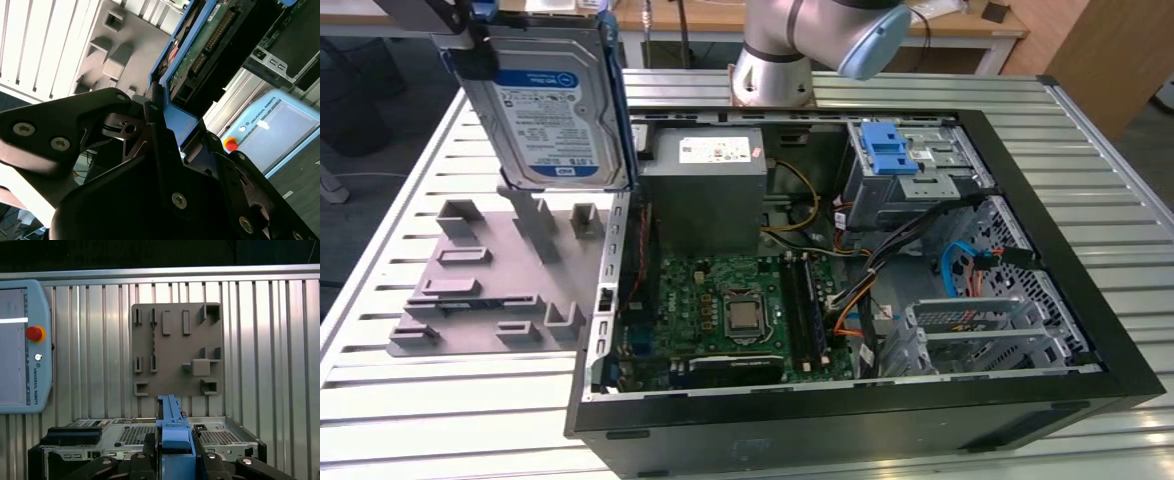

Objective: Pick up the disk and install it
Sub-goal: 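Pick up the disk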

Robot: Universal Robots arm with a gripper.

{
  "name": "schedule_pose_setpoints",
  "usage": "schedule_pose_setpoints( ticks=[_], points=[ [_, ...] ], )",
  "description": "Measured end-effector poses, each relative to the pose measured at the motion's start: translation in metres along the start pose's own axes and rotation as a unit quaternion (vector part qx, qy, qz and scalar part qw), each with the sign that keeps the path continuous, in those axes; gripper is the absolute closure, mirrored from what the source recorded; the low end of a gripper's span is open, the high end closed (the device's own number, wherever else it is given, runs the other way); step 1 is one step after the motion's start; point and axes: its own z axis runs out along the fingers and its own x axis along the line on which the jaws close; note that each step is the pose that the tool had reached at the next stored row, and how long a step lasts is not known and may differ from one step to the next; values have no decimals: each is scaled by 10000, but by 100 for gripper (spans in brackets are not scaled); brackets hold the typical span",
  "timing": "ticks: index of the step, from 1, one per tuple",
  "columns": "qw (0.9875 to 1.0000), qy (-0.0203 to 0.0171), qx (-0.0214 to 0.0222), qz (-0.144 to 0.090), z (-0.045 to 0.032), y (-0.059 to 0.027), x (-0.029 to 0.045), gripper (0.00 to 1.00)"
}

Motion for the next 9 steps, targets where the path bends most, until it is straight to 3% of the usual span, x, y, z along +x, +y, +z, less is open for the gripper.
schedule_pose_setpoints(
  ticks=[9],
  points=[
    [10000,0,0,0,-2,-169,13,63]
  ],
)
